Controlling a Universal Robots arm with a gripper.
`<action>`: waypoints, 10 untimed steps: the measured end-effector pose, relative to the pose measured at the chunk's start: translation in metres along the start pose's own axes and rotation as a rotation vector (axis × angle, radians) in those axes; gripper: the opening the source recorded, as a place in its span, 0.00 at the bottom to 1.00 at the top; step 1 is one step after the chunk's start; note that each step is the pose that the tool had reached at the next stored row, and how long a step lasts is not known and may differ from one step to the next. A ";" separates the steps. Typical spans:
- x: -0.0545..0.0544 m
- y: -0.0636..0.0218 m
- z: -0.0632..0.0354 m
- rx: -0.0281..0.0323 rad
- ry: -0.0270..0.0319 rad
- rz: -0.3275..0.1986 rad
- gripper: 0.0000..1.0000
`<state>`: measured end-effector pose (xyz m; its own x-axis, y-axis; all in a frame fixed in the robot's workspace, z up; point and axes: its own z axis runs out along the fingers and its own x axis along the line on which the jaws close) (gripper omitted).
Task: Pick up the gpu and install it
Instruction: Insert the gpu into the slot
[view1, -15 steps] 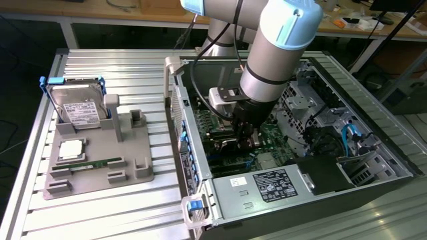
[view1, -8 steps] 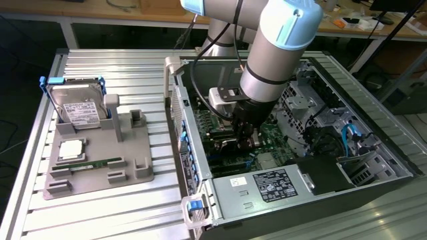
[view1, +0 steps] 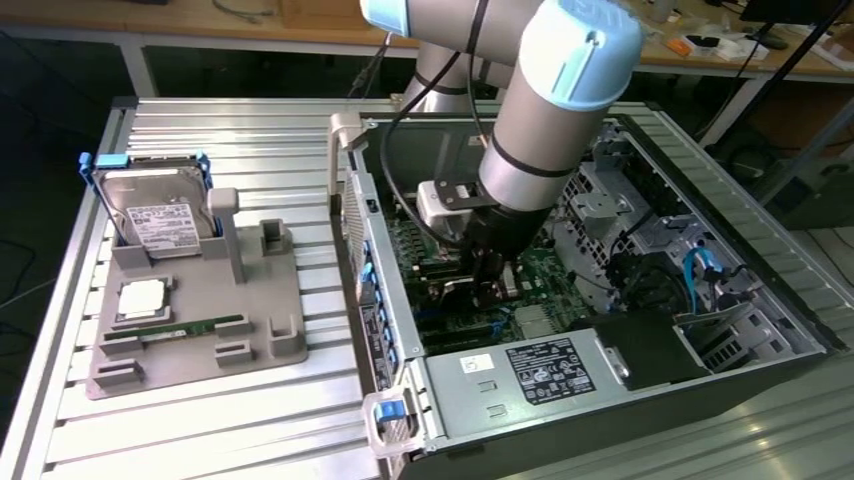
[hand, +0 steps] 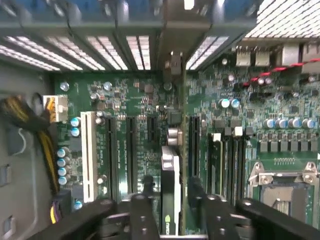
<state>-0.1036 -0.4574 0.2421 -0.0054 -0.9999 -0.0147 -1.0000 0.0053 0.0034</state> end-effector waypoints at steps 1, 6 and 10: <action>0.000 0.0000 -0.0002 -0.0004 0.0006 0.000 0.40; 0.000 0.0000 -0.0002 -0.0003 0.0005 0.000 0.47; 0.000 0.0000 -0.0001 -0.0002 0.0004 0.000 0.47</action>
<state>-0.1036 -0.4574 0.2423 -0.0054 -0.9999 -0.0144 -1.0000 0.0053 0.0036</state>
